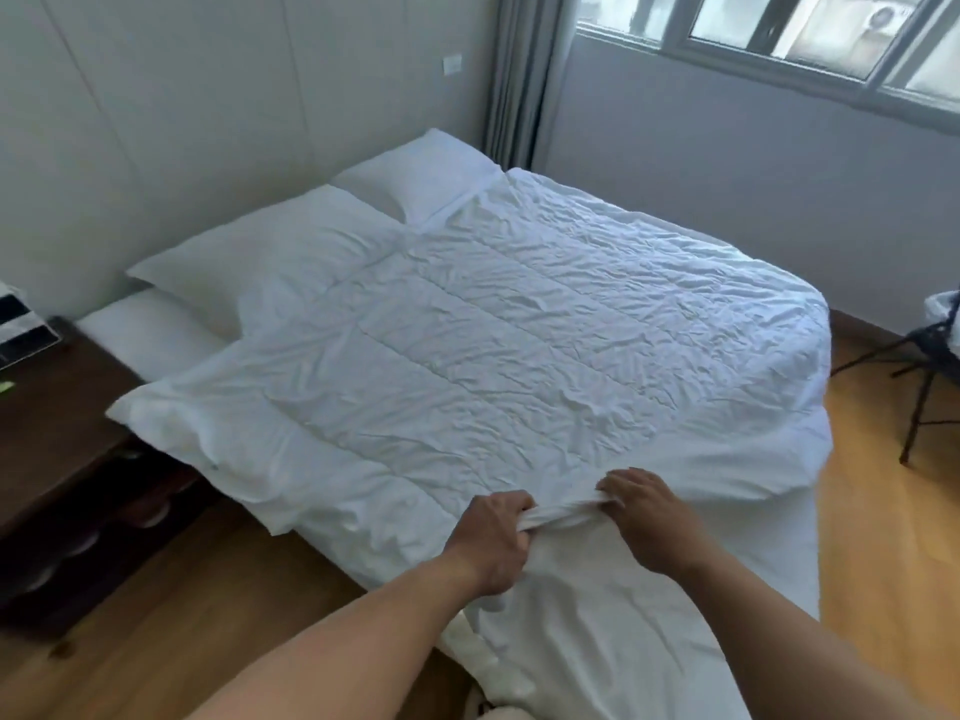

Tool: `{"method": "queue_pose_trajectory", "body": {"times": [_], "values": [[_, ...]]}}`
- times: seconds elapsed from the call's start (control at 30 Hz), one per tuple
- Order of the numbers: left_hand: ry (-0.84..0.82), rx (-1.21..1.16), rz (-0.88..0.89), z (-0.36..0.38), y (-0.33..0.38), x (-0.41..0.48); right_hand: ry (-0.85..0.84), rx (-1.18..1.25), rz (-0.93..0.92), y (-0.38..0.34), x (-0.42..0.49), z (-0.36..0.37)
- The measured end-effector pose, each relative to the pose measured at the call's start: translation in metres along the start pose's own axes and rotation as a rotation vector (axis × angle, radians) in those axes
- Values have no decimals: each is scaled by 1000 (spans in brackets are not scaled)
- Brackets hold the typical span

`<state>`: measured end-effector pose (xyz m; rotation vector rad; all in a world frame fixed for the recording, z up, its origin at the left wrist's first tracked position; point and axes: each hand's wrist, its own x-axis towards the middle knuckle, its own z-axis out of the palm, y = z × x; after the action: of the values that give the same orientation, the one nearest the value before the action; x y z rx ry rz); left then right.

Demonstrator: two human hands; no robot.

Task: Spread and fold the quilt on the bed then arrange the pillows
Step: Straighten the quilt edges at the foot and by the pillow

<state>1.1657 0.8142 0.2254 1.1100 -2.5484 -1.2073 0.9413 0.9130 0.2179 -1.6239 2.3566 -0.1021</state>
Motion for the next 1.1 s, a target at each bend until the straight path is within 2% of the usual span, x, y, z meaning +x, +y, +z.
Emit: {"method": "queue_pose_trajectory", "body": {"times": [0.17,0.37,0.53,0.77,0.9,1.1], "values": [[87,-79,-116,-47,-51,19,-32,94,-37,-57,87,0],[212,-174,-335,-126,-122,46,-159,106,-256,-142,212,3],[379,-333,-545,-187,-175,63,-190,97,-400,-209,299,1],[556,-384,-729,-234,-244,70,-257,49,-567,-303,377,5],[597,-396,-755,-269,-300,63,-311,23,-609,-364,413,19],[543,-378,-688,-330,-417,64,-404,-50,-605,-458,481,66]]}}
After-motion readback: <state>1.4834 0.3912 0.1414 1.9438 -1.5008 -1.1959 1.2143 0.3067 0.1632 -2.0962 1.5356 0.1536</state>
